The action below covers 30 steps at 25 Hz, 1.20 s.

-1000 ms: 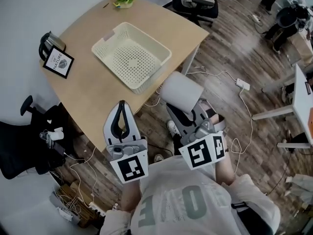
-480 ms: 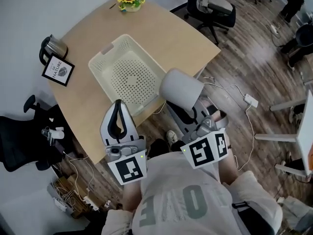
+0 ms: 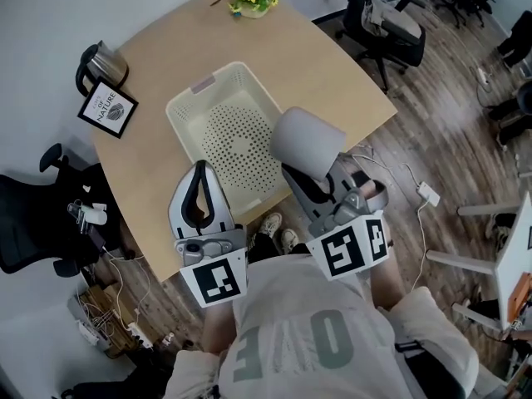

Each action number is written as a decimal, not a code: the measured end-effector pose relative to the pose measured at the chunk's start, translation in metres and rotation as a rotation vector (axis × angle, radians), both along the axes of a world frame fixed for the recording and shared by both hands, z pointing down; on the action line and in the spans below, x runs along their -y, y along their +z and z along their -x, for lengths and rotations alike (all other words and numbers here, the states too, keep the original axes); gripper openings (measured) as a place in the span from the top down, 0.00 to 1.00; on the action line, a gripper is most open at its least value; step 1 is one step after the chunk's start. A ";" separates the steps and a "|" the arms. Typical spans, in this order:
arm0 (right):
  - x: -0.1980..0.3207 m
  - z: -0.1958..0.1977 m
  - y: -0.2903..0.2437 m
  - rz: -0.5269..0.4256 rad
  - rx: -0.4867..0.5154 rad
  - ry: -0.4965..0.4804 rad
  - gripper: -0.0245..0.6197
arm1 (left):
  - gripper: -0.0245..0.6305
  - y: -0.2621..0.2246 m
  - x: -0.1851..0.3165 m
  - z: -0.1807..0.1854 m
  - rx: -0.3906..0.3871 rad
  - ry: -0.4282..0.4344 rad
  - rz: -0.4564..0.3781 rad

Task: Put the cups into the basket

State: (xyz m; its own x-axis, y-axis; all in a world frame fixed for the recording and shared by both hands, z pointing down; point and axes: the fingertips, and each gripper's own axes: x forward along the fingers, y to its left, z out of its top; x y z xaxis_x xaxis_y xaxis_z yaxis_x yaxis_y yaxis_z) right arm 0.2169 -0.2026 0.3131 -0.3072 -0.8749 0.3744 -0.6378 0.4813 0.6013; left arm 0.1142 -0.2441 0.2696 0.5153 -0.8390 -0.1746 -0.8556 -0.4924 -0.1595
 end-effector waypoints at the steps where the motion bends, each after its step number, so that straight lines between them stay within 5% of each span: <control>1: 0.007 0.001 -0.002 -0.006 -0.006 -0.002 0.91 | 0.95 -0.002 0.005 0.001 -0.003 -0.002 -0.007; 12: 0.088 0.047 0.010 0.066 -0.144 -0.111 0.91 | 0.95 0.014 0.057 0.048 0.023 -0.097 0.036; 20: 0.117 0.056 0.097 0.296 -0.372 -0.236 0.91 | 0.95 0.031 0.067 0.067 0.097 -0.112 0.035; 30: 0.122 0.053 0.184 0.590 -0.610 -0.433 0.91 | 0.95 0.052 0.067 0.089 0.055 -0.167 0.093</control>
